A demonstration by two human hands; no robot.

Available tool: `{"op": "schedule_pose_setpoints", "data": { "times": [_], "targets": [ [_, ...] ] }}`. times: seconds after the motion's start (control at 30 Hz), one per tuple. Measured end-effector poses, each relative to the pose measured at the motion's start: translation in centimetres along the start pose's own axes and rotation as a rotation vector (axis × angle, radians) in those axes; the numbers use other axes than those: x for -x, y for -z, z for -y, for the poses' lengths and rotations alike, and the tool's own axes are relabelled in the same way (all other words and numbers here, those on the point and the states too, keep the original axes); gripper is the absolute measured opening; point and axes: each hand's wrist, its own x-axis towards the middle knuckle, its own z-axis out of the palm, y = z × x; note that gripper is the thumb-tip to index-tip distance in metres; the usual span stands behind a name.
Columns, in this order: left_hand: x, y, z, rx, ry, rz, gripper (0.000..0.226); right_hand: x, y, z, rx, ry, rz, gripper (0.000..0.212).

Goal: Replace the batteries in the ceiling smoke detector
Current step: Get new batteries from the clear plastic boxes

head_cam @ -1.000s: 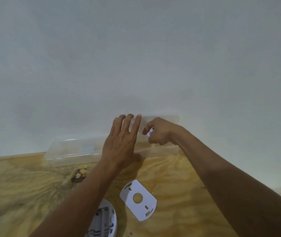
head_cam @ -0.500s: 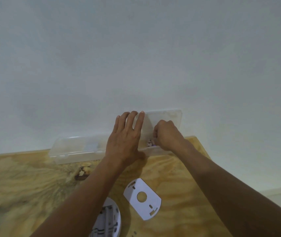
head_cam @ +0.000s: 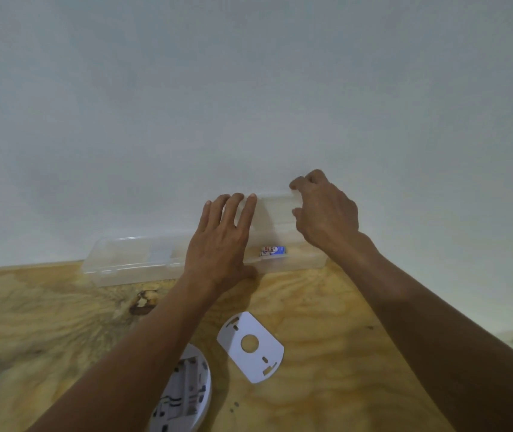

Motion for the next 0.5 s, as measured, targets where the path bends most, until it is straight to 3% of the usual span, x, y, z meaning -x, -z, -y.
{"op": "schedule_pose_setpoints", "data": {
  "times": [0.2,0.33,0.5],
  "targets": [
    [1.0,0.0,-0.5,-0.086,0.003,-0.056,0.117,0.8,0.6,-1.3,0.066,0.126,0.030,0.024],
    [1.8,-0.4,-1.3,-0.063,-0.042,-0.117,0.085,2.7,0.9,-1.6,-0.059,0.087,0.107,0.025],
    [2.2,-1.0,-1.9,-0.045,-0.108,-0.044,0.047,5.5,-0.2,-1.5,-0.069,0.077,0.204,0.028]
  ]
}}
